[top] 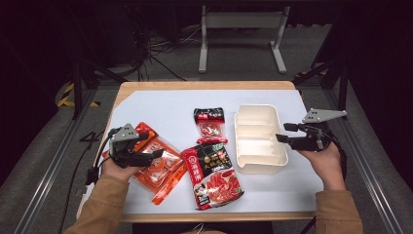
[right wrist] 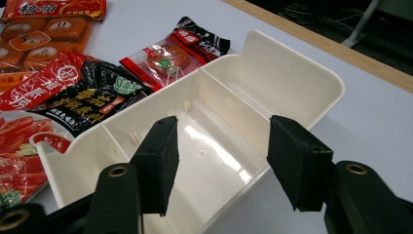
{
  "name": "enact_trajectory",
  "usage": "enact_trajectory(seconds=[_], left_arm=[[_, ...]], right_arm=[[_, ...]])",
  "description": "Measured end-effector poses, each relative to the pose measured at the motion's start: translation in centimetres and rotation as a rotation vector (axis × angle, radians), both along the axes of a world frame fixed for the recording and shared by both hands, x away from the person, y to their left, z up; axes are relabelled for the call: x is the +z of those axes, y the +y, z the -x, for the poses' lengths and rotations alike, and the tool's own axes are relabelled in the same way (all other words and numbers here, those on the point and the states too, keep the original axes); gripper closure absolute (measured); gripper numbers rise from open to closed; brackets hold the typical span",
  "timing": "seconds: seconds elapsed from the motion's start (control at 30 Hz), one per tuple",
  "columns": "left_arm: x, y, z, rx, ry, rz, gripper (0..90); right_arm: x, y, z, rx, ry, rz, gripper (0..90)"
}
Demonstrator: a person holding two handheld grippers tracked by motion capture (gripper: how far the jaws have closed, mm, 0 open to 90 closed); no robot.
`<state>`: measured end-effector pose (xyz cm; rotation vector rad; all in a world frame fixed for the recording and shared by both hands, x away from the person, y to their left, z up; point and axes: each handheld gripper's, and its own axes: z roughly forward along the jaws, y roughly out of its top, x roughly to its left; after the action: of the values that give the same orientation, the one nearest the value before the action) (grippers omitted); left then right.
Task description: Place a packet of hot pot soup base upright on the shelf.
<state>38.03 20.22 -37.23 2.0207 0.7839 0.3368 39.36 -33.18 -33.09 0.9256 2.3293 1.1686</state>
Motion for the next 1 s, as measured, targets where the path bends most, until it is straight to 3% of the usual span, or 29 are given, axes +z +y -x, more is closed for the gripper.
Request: enact_trajectory(seconds=[0.33,0.43,1.0], left_arm=[[0.5,-1.3,0.2,-0.033,-0.01,0.03,17.1],[0.6,-1.8,0.0,-0.04,0.008,0.046,17.1],[0.8,-5.2,-0.3,-0.077,0.029,0.053,15.3]], right_arm=[[0.1,-0.4,0.0,-0.013,-0.001,-0.012,44.5],[0.1,-0.5,0.1,-0.014,-0.001,-0.011,44.4],[-0.2,-0.8,0.5,-0.029,0.005,-0.011,42.3]])
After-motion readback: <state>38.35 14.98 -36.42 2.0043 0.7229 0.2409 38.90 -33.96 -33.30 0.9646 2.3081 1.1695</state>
